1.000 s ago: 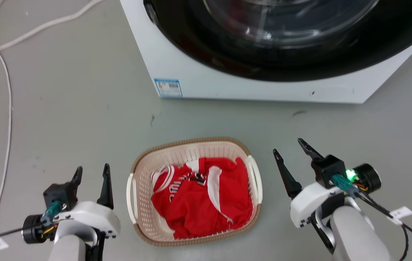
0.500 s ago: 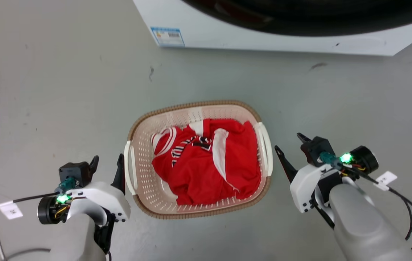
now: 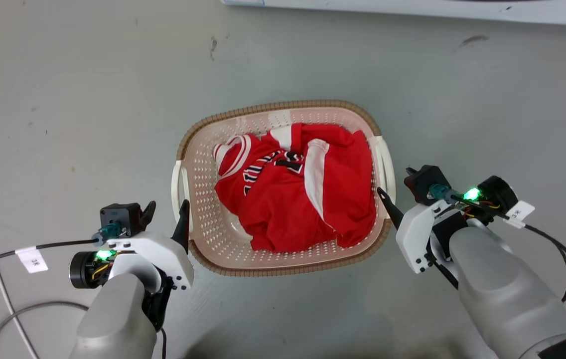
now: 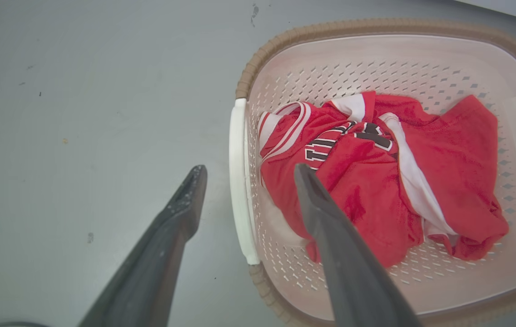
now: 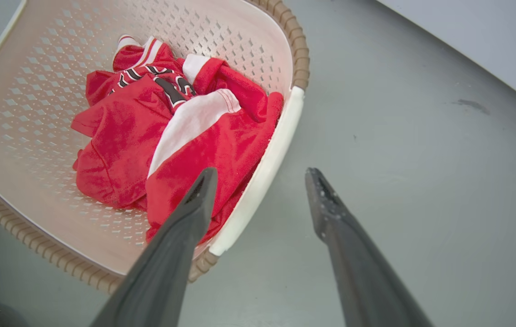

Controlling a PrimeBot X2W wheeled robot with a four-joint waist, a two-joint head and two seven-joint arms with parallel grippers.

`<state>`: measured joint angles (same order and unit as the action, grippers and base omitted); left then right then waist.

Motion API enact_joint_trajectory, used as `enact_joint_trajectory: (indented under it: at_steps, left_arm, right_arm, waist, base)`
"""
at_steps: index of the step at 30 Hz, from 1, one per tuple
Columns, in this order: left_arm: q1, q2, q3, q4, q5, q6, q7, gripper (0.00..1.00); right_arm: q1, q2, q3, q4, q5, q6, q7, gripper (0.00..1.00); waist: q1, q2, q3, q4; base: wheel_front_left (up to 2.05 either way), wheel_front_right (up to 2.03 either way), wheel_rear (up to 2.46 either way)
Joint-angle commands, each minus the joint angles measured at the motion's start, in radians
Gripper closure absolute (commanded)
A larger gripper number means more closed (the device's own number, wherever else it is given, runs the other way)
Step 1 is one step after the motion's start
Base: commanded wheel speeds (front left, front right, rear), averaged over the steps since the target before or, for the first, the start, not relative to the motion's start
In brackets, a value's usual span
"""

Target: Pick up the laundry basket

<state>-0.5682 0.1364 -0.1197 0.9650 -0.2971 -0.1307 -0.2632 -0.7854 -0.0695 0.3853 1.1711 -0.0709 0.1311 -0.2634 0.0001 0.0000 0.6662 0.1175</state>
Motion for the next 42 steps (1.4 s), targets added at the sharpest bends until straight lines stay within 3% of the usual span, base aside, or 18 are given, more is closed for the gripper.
enact_joint_trajectory:
  at_steps: [1,26,27,28,29,42]
  left_arm:
    - [-0.021,0.002,-0.009,0.009,-0.008,0.001,-0.002,0.00]
    - [-0.146,-0.021,-0.138,0.131,-0.069,0.001,-0.002,0.00]
    - [-0.151,-0.022,-0.142,0.141,-0.067,0.001,-0.002,0.26]
    - [-0.157,-0.022,-0.145,0.146,-0.067,0.001,-0.002,0.78]
    - [-0.161,-0.023,-0.148,0.150,-0.067,0.001,-0.002,1.00]
    - [-0.161,-0.043,-0.201,0.179,-0.099,-0.001,-0.002,1.00]
  right_arm:
    - [-0.029,0.001,0.007,0.023,0.005,-0.001,-0.002,0.00]
    - [-0.147,0.000,0.078,0.113,0.019,-0.001,0.032,0.00]
    - [-0.148,0.001,0.080,0.113,0.020,-0.001,0.034,0.00]
    - [-0.147,0.002,0.082,0.114,0.023,-0.001,0.034,0.68]
    - [-0.146,0.004,0.086,0.115,0.026,-0.001,0.037,1.00]
    - [-0.122,0.016,0.128,0.113,0.053,0.005,0.042,1.00]
  waist:
    - [-0.0001,0.0000,0.024,0.010]
    - [-0.0001,0.0000,0.162,0.029]
    - [-0.0001,0.0000,0.164,0.029]
    - [-0.0001,0.0000,0.166,0.028]
    - [-0.0001,0.0000,0.167,0.028]
    - [-0.0001,0.0000,0.127,0.031]
  base:
    - [0.00,0.00,0.00]
    - [0.00,0.00,0.00]
    - [0.00,0.00,0.00]
    - [0.00,0.00,0.00]
    - [0.00,0.00,0.00]
    - [0.00,0.00,0.00]
